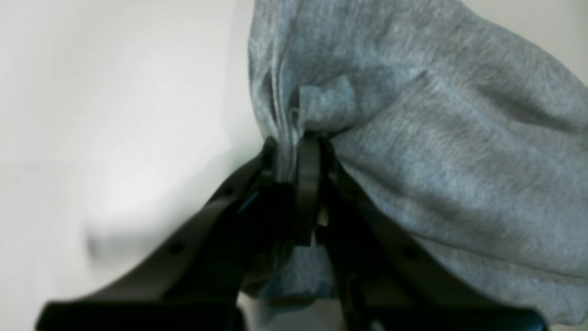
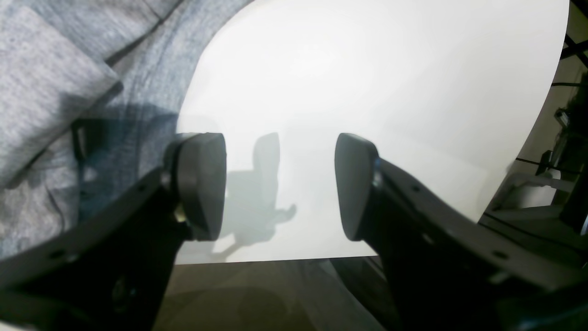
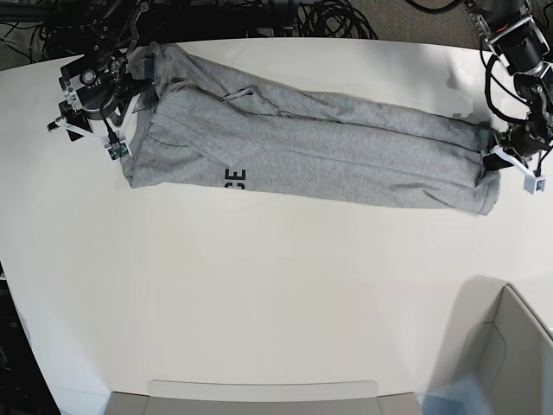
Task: Fold the T-shirt properly
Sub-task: 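Carry the strip end with the left gripper toward the right gripper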
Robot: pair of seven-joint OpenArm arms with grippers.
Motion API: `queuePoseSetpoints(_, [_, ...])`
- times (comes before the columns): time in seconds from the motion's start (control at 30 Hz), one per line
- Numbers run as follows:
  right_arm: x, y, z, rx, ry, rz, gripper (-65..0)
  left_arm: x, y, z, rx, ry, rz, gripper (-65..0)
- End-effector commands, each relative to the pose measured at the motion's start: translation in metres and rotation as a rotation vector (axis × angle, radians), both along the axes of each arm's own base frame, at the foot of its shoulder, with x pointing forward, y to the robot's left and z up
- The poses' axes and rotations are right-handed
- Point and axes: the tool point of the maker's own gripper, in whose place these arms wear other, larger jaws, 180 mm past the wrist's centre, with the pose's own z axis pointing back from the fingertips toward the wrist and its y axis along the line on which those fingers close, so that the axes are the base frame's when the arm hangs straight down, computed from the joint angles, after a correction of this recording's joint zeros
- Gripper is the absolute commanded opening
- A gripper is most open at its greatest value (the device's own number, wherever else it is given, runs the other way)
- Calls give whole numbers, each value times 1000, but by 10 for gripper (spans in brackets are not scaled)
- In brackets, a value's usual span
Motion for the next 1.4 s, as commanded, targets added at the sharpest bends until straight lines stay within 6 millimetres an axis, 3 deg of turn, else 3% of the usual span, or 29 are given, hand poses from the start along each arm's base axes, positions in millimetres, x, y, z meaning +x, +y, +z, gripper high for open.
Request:
queuePoseSetpoints(0.0, [5,0,6,-8,-20,17,-282,-13,14,3,68,79,-10,-650])
queuePoseSetpoints(0.07, [9,-1,9,-12,-33,14,-282,2,15,26,124,25,-44,-650])
queuePoseSetpoints(0.2, [11,-1,10,-12,-38,14,-282,4,12,51,210,4,-102,-650])
queuePoseSetpoints(0.3, [12,-1,11,-10,-42,12,-282,15,-4,70,248,-68,-135,-650])
queuePoseSetpoints(0.4, [12,-1,11,-9,-42,14,-282,13,-14,86,287,-107,-149,-650])
queuePoseSetpoints(0.63, [12,0,9,-6,-38,15,-282,4,-63,117,363,-141,-239,-650])
queuePoseSetpoints(0.77, [13,-1,6,-3,-28,10,-282,-8,-87,117,355,-136,-255,-650])
queuePoseSetpoints(0.97, [15,2,5,3,-28,17,-282,-9,-122,121,335,-139,-303,-650])
queuePoseSetpoints(1.37, [15,2,5,3,-30,17,-282,3,-242,99,128,-189,-526,-650])
